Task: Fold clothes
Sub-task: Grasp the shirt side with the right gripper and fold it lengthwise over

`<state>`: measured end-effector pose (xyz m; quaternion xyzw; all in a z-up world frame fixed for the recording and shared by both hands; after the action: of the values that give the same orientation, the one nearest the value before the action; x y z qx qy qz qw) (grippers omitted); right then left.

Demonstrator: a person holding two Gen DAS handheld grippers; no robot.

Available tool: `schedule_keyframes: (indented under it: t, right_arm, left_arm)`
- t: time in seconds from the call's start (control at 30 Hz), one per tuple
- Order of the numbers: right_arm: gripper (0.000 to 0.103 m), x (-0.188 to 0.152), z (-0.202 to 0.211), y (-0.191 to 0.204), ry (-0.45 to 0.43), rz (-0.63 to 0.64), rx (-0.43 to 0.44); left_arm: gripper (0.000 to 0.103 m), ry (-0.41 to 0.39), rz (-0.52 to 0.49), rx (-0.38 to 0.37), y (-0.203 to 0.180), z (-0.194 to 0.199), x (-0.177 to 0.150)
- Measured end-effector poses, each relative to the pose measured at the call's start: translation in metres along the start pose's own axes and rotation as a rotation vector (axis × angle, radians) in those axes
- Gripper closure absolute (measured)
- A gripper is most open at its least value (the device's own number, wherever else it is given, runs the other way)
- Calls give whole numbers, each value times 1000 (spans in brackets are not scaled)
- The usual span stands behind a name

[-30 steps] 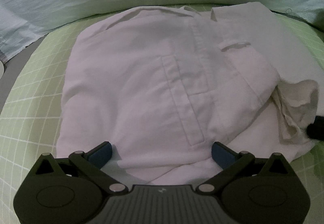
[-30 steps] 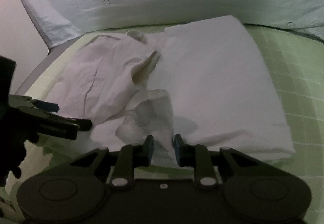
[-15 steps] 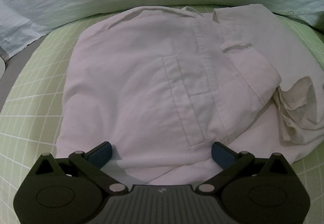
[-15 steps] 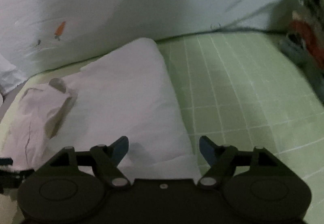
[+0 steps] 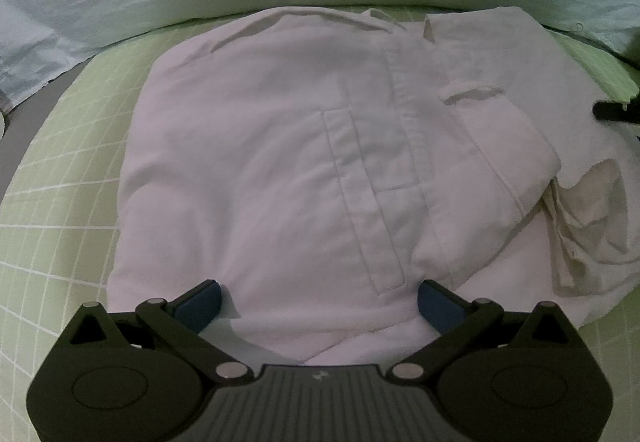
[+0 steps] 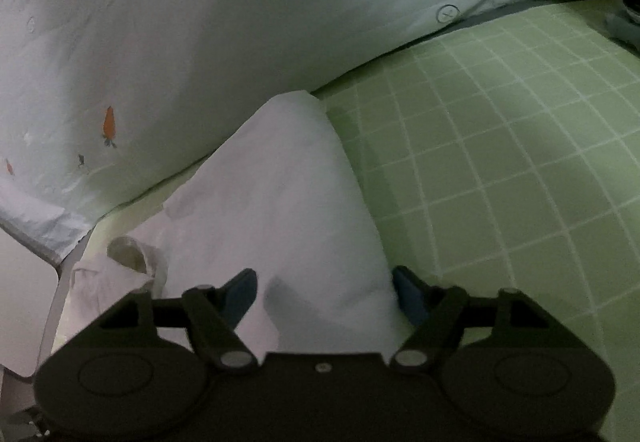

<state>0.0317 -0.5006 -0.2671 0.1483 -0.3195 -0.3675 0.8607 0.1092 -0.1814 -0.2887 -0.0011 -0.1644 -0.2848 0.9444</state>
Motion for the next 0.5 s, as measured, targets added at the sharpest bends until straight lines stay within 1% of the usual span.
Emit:
schedule_keyframes:
  t: [0.03,0.07,0.1,0.13,0.17,0.2,0.3,0.4,0.5]
  right_arm:
    - [44,0,1,-4,-5,-13,1]
    - [57,-1,3,-8,-2,-53,33]
    - [71,-3,4,-15,14,-131,105]
    - [74,-6,5,-22,29,-228,187]
    - [77,-7,5,-27,32,-288,233]
    - [80,-10,5,-28,29,-319,257]
    - [83,-16,10,-27,12,-407,330]
    - [85,-15,20,-21,-23,-511,465]
    - [86,-10,34,-6,-63,-581,585]
  left_arm:
    - [0,0,3,1,0,0,0]
    - [0,1,6,2,0,0,1]
    - [0,1,8,3,0,-1,1]
    - [0,0,9,4,0,-1,2]
    - [0,-1,10,5,0,-1,2]
    - [0,-2,11,5,0,-2,3]
    - [0,-6,11,5,0,-3,4]
    - [0,-12,10,5,0,-4,5]
    - [0,-12,11,4,0,-4,5]
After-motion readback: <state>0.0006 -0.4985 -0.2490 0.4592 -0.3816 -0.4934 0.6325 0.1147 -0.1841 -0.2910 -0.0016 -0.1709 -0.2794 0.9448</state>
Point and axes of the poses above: each gripper's, at about its wrist camera, not at the fingertips, and z roughly against the way its jaws point, y to its left, x to its top, the point moved 9 cm from there along -z, roughly the way its jaws point, and after that the axes turned 11 degrees about y, right-handed, at the moved point
